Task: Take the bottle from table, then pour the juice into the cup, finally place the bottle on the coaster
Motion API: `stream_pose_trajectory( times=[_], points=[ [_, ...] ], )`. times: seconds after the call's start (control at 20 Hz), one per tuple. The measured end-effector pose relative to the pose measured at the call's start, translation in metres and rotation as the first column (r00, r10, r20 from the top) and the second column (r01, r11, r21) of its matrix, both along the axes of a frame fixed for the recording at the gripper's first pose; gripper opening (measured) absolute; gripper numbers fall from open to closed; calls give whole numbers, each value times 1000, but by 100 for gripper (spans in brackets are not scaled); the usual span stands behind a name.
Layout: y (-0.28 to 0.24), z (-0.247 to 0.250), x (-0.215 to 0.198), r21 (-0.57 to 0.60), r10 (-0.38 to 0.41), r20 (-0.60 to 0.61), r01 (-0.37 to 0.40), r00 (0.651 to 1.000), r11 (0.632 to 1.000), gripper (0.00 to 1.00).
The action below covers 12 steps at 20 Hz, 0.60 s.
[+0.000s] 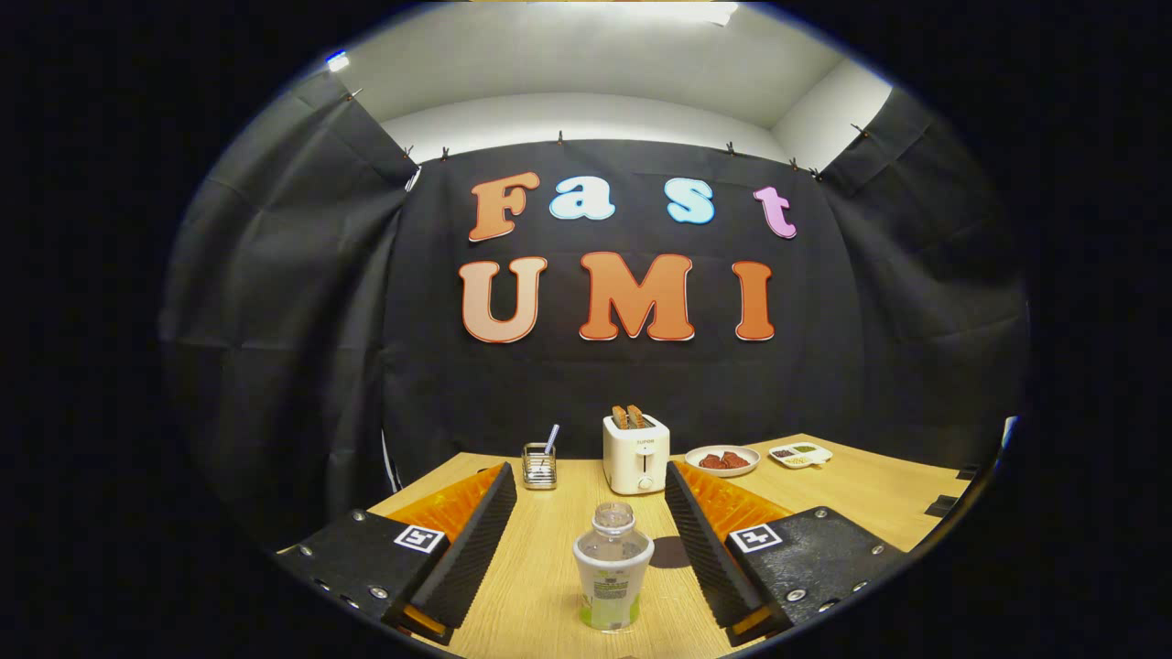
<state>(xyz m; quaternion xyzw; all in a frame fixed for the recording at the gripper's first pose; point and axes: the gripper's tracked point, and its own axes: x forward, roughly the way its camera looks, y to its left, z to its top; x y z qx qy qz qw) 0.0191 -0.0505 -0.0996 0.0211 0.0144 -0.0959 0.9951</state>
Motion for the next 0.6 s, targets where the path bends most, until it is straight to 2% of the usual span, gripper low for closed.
stream_pose_trajectory(
  times=[0.3,0.45,0.6],
  points=[
    [-14,-65,6,6,-32,-106,33,994,999,97],
    [-20,-102,9,7,-52,-198,55,979,998,97],
    [-14,-127,14,3,-30,-265,32,964,999,97]
  ],
)
